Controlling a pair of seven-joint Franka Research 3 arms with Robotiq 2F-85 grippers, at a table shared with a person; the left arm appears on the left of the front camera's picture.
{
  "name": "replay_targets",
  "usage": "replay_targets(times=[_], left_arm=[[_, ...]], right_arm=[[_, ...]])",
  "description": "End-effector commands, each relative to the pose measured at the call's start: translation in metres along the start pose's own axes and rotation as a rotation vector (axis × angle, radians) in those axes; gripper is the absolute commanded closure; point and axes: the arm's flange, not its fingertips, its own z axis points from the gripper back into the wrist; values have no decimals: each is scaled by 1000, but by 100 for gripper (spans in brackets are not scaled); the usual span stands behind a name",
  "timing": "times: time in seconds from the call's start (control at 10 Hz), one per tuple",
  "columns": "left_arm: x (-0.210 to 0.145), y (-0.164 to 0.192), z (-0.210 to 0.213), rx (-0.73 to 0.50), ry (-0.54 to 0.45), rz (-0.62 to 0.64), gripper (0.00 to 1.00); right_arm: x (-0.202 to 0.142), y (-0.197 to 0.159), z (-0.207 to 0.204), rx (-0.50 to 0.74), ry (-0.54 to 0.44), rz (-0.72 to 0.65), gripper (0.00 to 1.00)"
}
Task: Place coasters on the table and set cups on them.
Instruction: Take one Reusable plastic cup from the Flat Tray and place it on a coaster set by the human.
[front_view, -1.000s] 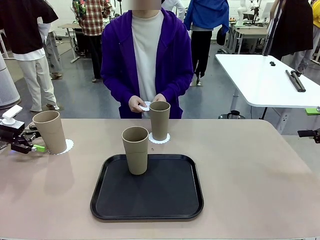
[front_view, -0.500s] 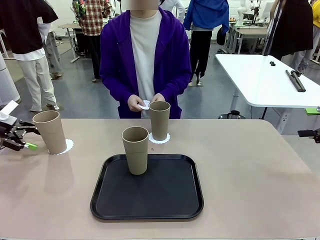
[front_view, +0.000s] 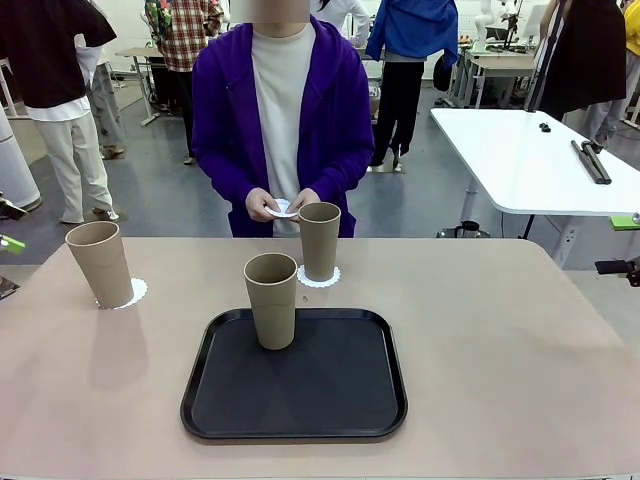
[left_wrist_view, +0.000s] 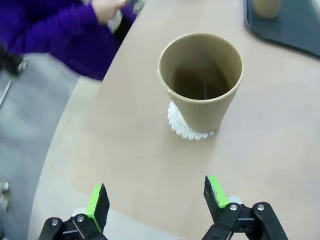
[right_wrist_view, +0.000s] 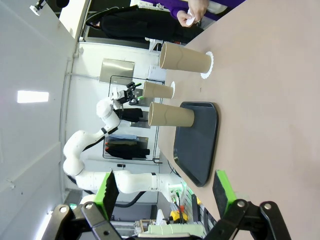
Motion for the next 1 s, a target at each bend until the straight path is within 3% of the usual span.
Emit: replay_targets(times=[0.0, 0.3, 0.8, 0.9], left_arm=[[45, -30, 27, -29, 175, 89, 0], [101, -62, 71, -111, 223, 72, 0], [128, -110, 91, -158, 283, 1, 0], [132, -95, 91, -158, 250, -10, 0]], right_arm=[[-2, 1, 1, -1, 14, 2, 0], [-2, 1, 1, -1, 14, 2, 0], [-2, 1, 1, -1, 14, 2, 0], [-2, 1, 1, -1, 14, 2, 0]])
